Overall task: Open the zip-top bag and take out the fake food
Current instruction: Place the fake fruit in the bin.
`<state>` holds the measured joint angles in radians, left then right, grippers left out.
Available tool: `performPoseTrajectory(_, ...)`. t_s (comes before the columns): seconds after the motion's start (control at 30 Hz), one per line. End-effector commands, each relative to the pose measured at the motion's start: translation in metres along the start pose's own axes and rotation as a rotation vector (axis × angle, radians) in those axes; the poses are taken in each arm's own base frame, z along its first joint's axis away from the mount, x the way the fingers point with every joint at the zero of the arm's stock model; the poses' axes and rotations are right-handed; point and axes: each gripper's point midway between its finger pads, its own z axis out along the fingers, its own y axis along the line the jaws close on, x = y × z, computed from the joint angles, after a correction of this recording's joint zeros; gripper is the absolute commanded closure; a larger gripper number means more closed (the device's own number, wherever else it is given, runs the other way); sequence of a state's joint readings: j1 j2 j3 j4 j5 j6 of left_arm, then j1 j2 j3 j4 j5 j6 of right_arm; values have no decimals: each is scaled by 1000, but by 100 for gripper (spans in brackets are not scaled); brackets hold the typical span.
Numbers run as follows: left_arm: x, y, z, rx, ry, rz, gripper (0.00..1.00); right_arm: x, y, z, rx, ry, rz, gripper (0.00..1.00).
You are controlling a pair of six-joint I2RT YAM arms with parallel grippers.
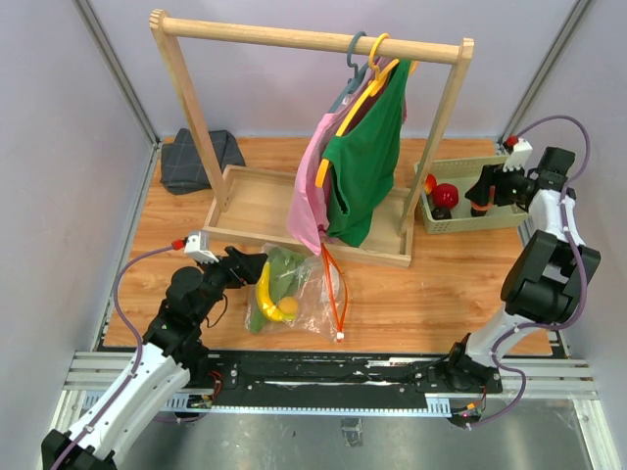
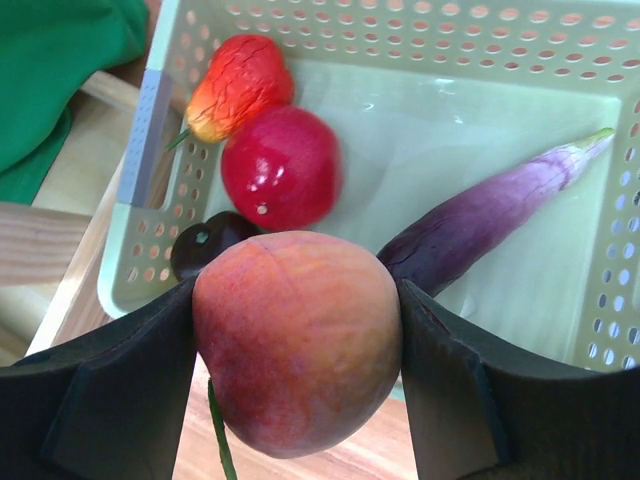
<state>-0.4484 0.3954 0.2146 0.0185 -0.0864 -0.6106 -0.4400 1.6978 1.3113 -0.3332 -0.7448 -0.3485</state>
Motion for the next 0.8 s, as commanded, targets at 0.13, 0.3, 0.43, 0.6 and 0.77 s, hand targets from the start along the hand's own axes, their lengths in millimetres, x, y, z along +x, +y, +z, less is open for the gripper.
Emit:
performPoseTrajectory(0.13, -1, 3, 0, -8, -16, -5, 8, -21, -21, 14, 73, -19, 53, 79)
performPoseTrajectory(0.3, 0, 3, 0, -10, -14, -5, 8, -18, -26, 25, 81, -1, 60, 76)
performPoseTrajectory(0.43, 2, 4, -1, -12, -9, -4, 8, -15, -25, 34, 64, 11, 75, 74)
performPoseTrajectory(0.6, 1, 6, -2, -18, -13, -6, 8, -7, -20, 46, 35, 42, 87, 71)
performPoseTrajectory(0.77, 0, 6, -4, -20, -19, -6, 8, 1, -14, 49, 12, 72, 82, 59)
